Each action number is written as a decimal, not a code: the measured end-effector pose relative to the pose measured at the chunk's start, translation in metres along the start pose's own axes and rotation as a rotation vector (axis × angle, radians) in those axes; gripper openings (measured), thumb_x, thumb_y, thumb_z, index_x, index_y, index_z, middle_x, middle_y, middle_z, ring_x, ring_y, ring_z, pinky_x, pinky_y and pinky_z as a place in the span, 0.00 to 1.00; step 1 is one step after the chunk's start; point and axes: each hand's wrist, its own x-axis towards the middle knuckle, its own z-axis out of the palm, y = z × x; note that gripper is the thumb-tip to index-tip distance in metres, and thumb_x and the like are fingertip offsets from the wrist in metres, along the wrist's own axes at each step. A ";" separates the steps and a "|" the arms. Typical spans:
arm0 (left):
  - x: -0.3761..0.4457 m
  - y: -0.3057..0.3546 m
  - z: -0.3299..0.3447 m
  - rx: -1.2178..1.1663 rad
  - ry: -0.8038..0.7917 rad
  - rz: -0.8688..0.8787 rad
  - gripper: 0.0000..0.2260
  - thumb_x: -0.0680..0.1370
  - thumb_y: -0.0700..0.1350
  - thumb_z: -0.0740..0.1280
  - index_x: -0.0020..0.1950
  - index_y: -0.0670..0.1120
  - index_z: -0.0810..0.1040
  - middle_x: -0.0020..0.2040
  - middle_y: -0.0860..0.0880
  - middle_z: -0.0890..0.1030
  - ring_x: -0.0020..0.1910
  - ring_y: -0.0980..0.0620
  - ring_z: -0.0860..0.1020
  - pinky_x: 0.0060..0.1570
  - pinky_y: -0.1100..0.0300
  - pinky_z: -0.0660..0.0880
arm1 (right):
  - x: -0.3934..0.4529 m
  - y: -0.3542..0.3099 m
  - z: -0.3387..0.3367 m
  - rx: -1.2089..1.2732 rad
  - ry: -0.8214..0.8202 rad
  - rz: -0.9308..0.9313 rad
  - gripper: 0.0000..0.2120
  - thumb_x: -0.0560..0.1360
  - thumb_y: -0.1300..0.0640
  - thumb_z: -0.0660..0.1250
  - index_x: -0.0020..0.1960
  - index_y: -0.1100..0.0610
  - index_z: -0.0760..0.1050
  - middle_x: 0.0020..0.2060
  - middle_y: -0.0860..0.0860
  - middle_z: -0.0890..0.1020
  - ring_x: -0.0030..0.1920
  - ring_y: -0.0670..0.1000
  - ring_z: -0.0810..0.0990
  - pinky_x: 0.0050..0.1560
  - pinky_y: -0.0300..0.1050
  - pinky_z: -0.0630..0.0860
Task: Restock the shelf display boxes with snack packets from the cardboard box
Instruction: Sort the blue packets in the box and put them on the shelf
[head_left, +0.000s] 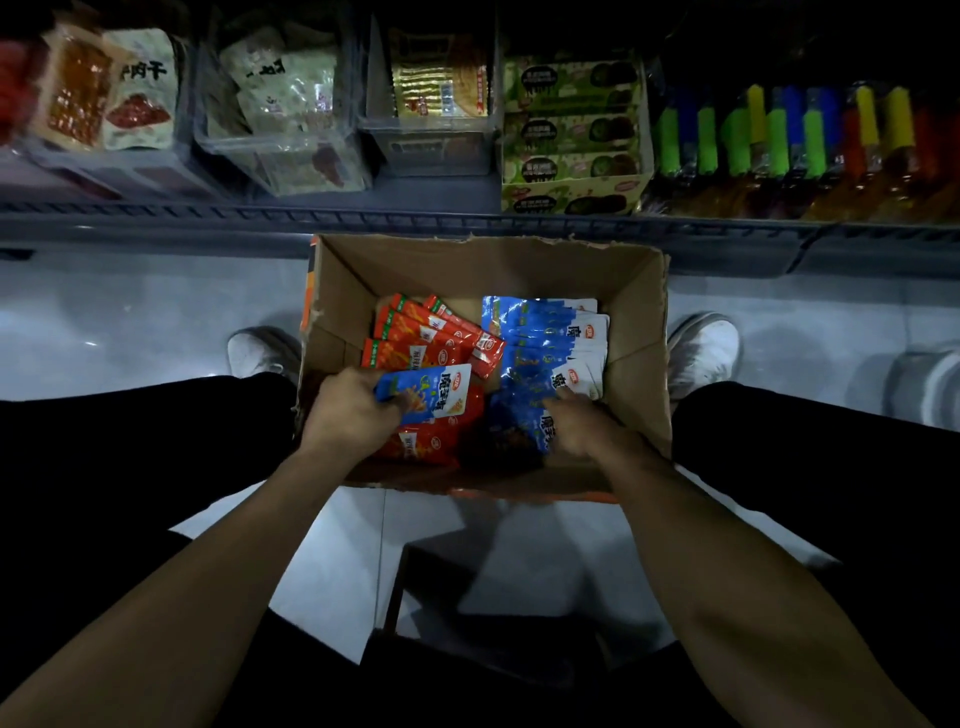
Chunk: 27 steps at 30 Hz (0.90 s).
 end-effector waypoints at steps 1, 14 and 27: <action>-0.001 -0.001 0.000 -0.001 0.010 -0.001 0.11 0.76 0.47 0.70 0.54 0.43 0.83 0.38 0.50 0.77 0.38 0.53 0.75 0.31 0.65 0.67 | 0.000 0.000 0.005 -0.043 -0.023 -0.002 0.33 0.73 0.61 0.68 0.75 0.52 0.60 0.70 0.58 0.65 0.67 0.61 0.68 0.65 0.55 0.70; 0.004 0.000 0.000 -0.055 0.006 -0.024 0.10 0.77 0.48 0.70 0.53 0.44 0.83 0.37 0.49 0.79 0.33 0.59 0.74 0.29 0.65 0.67 | -0.016 -0.005 -0.011 -0.082 0.222 0.093 0.13 0.77 0.66 0.58 0.58 0.58 0.75 0.55 0.59 0.79 0.55 0.61 0.79 0.51 0.50 0.75; 0.000 0.030 -0.034 -0.943 -0.239 -0.297 0.10 0.72 0.39 0.72 0.52 0.38 0.82 0.50 0.41 0.84 0.51 0.43 0.82 0.59 0.44 0.76 | -0.082 -0.033 -0.117 0.879 0.451 -0.040 0.04 0.81 0.57 0.62 0.53 0.52 0.75 0.42 0.55 0.77 0.35 0.53 0.73 0.33 0.44 0.69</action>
